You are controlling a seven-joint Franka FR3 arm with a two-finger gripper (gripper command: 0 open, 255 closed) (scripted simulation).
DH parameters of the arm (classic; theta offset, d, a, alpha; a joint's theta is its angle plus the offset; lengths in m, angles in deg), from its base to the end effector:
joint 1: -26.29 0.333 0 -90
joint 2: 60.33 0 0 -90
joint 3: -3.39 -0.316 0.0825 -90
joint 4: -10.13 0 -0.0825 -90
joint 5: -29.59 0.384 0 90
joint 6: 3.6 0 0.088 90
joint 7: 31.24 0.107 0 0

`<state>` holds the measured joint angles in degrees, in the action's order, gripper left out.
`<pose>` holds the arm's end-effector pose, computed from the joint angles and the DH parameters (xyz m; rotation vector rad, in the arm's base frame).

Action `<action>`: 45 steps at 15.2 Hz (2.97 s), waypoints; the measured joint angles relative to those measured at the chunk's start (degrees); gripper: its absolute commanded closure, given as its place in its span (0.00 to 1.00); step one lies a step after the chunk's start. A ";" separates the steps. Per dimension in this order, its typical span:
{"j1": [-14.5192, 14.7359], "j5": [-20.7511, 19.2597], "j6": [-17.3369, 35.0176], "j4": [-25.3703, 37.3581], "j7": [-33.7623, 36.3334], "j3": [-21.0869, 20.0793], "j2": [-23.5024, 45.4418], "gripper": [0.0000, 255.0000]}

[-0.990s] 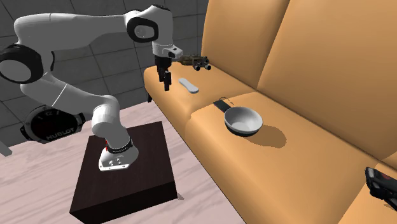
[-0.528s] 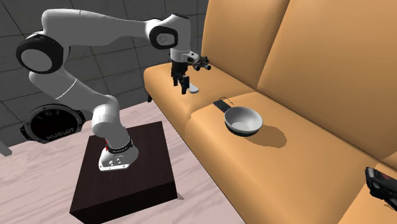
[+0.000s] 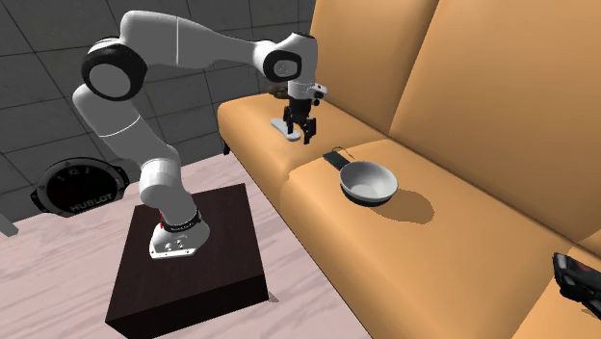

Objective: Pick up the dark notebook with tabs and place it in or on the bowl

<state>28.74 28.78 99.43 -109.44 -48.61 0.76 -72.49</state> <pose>0.4829 0.0429 0.5096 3.0638 0.6117 -0.1231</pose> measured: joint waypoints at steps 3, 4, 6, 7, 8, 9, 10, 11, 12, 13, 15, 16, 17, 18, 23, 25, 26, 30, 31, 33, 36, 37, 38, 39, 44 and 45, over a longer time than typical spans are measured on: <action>0.30 -0.83 2.04 4.85 -2.19 -0.21 6.52 0.00; 0.45 -1.10 2.63 6.64 -2.84 -0.34 8.75 0.00; 0.76 -1.67 2.99 10.85 -4.04 -0.66 13.08 0.00; 0.98 -1.96 3.38 12.51 -4.49 -0.87 15.03 0.00; 1.17 -2.30 3.86 14.67 -5.03 -1.05 17.51 0.00; 1.30 -2.62 4.09 16.61 -5.69 -1.17 19.59 0.00; 1.57 -2.95 4.04 19.07 -6.11 -1.40 21.88 0.00; 1.53 -3.31 3.88 21.86 -7.12 -1.38 24.36 0.00; 1.90 -3.70 3.82 24.47 -7.42 -1.63 26.80 0.00; 1.97 -4.02 3.80 26.29 -8.24 -1.72 28.48 0.00; 2.23 -4.47 3.88 29.12 -8.88 -1.86 31.25 0.00; 2.26 -4.56 4.42 29.21 -8.99 -1.87 31.85 0.00; 2.21 -4.61 5.04 28.87 -9.11 -1.85 32.12 0.00; 2.25 -4.67 5.61 28.68 -9.05 -1.85 32.49 0.00; 2.16 -4.82 8.62 26.23 -8.95 -1.78 33.05 0.00; 2.14 -4.83 8.77 26.27 -8.97 -1.76 33.22 0.00; 2.14 -4.83 8.80 26.25 -8.97 -1.76 33.23 0.00; 2.15 -4.80 8.81 26.28 -8.98 -1.79 33.20 1.00; 2.29 -4.67 8.68 26.41 -8.99 -1.97 32.98 1.00; 2.37 -4.64 8.64 26.58 -8.98 -2.06 33.04 1.00; 2.36 -4.71 8.88 26.46 -8.89 -2.01 33.02 1.00; 2.37 -4.73 8.88 26.47 -8.86 -2.00 33.03 1.00; 2.36 -4.73 8.90 26.46 -8.89 -2.01 33.02 1.00; 2.34 -4.71 8.97 26.37 -8.92 -2.02 32.96 1.00; 2.16 -4.69 6.13 28.04 -9.15 -1.85 32.30 1.00; 2.19 -4.66 5.31 28.71 -9.17 -1.88 32.14 1.00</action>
<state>30.93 24.12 104.73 -80.74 -57.78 -1.11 -40.34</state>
